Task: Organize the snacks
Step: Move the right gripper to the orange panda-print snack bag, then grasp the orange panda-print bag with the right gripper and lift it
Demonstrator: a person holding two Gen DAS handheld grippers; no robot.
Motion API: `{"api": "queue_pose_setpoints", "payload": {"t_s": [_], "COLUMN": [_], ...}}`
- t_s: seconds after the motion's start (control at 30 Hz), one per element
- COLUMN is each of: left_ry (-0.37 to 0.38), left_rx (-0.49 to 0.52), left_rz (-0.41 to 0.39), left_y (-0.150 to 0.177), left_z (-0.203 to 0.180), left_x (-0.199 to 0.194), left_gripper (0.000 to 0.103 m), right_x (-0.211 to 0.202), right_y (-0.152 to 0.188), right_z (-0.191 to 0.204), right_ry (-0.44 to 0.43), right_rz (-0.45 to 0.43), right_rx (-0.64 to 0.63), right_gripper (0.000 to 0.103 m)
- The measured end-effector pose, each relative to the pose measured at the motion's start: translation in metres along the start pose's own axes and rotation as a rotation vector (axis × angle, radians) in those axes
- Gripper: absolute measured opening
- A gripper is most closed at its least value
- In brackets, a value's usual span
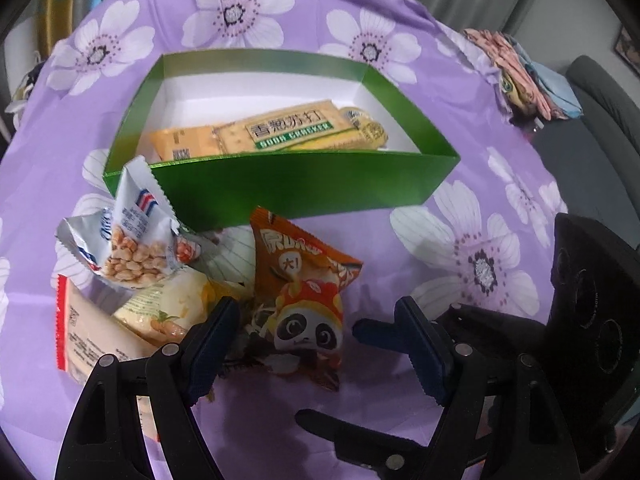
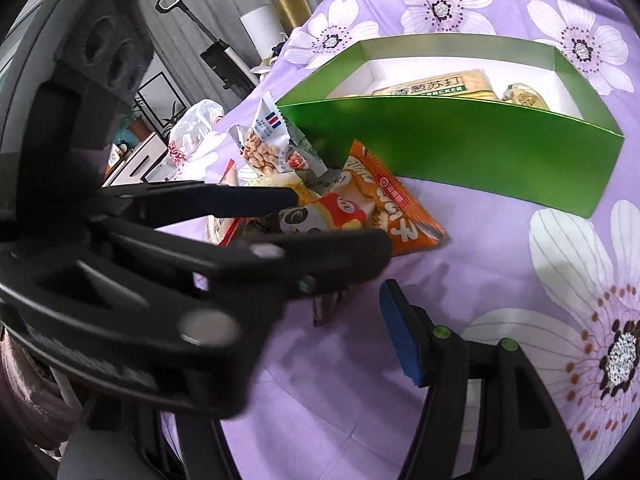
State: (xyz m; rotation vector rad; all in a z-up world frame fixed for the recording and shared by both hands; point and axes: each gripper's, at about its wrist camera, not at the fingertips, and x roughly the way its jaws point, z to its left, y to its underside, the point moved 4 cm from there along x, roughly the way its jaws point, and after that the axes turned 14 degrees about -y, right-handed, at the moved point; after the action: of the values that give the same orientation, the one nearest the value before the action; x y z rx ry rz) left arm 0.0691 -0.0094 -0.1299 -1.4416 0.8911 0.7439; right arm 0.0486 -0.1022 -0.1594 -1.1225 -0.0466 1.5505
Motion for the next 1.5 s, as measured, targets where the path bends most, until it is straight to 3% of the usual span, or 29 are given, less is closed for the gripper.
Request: {"api": "queue_pose_setpoints", "payload": {"t_s": [0.1, 0.17, 0.27, 0.43, 0.67, 1.13, 1.5], "left_ry": [0.001, -0.006, 0.002, 0.029, 0.040, 0.074, 0.024], "left_rx": [0.007, 0.010, -0.003, -0.039, -0.057, -0.032, 0.016], "left_rz": [0.033, 0.046, 0.066, 0.078, 0.046, -0.019, -0.111], "left_y": [0.002, 0.004, 0.007, 0.010, 0.011, 0.012, 0.005], "left_z": [0.001, 0.002, 0.005, 0.011, 0.013, -0.009, -0.035], "left_x": [0.005, 0.008, 0.012, 0.015, 0.012, -0.020, -0.062], "left_gripper": [0.077, 0.065, 0.059, 0.055, 0.050, 0.049, 0.049], "right_x": [0.005, 0.007, 0.009, 0.012, 0.012, -0.022, -0.064], "right_y": [-0.003, -0.005, -0.010, -0.011, -0.014, -0.008, -0.011], "right_z": [-0.002, -0.003, -0.004, -0.006, -0.010, 0.007, 0.033], "right_ry": [0.004, 0.007, 0.023, 0.041, 0.088, 0.137, 0.136], "right_rz": [0.009, 0.010, 0.014, 0.024, 0.050, 0.008, -0.083], "right_rx": [-0.004, -0.008, -0.014, -0.011, -0.033, -0.086, -0.142], "right_gripper": [0.065, 0.065, 0.062, 0.057, 0.042, 0.038, 0.038]}}
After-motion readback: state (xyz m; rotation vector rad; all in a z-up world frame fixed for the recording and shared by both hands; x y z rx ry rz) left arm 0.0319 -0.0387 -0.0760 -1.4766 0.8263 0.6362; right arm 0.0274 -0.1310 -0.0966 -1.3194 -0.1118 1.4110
